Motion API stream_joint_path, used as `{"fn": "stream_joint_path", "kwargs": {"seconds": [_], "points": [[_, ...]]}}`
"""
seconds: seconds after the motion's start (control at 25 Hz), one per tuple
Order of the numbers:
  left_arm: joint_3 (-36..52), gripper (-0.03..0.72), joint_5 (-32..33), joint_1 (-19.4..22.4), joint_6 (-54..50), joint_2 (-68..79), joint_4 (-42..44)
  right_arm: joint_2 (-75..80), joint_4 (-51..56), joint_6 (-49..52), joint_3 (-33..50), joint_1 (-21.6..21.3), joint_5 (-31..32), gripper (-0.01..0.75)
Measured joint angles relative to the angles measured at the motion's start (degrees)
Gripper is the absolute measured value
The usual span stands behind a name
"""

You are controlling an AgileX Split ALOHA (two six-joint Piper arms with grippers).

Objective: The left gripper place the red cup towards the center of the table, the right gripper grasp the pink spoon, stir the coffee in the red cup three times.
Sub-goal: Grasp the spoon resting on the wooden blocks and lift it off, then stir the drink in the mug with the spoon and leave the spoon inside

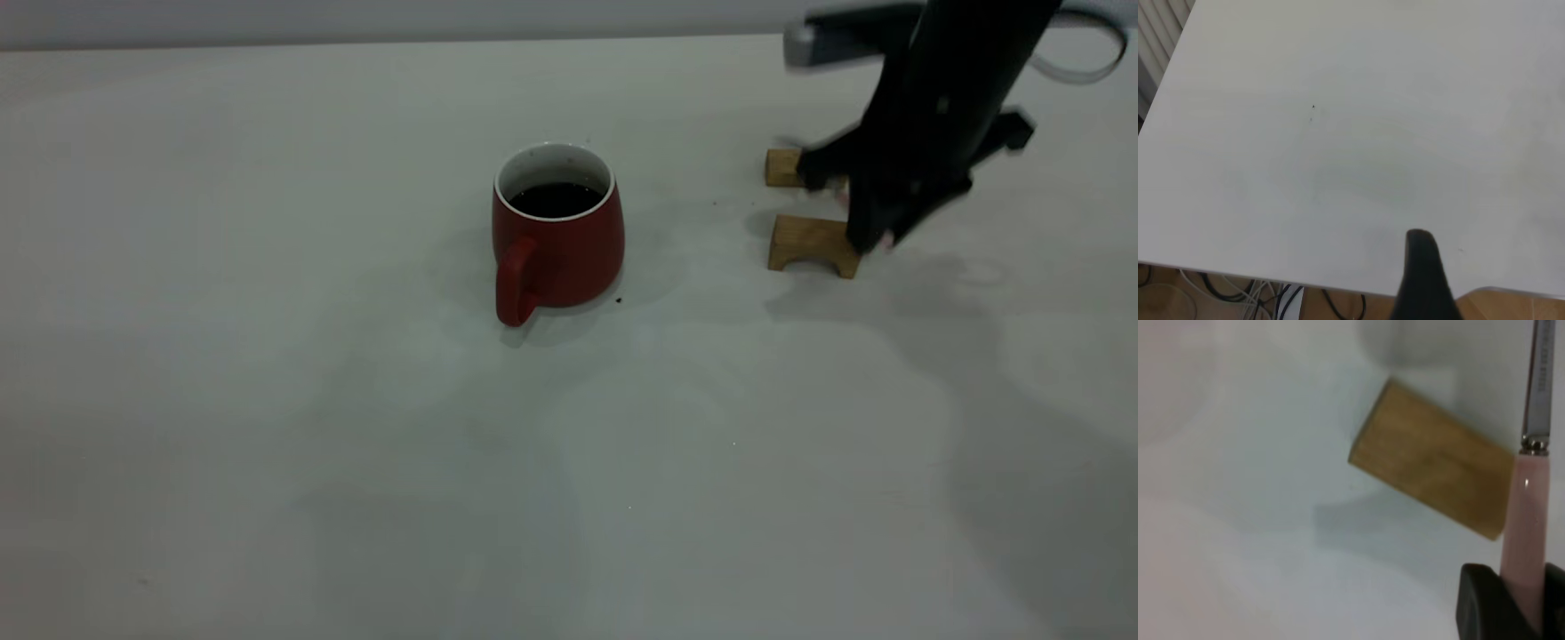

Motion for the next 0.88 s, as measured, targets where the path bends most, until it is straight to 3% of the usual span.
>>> {"fn": "stream_joint_path", "kwargs": {"seconds": [0.12, 0.28, 0.52, 0.68, 0.88], "points": [[0.0, 0.594, 0.0, 0.0, 0.0, 0.0, 0.0, -5.8, 0.6, 0.5, 0.0, -0.1, 2.4, 0.141], [0.0, 0.594, 0.0, 0.0, 0.0, 0.0, 0.0, -12.7, 9.8, 3.8, 0.0, -0.2, 8.7, 0.141], [0.0, 0.594, 0.0, 0.0, 0.0, 0.0, 0.0, -15.6, 40.8, 6.5, 0.0, 0.9, 18.0, 0.141], [0.0, 0.594, 0.0, 0.0, 0.0, 0.0, 0.0, -15.6, 62.4, 7.1, 0.1, 3.9, 18.4, 0.141], [0.0, 0.594, 0.0, 0.0, 0.0, 0.0, 0.0, -14.8, 80.6, 15.4, 0.1, 7.0, 17.6, 0.141]]}}
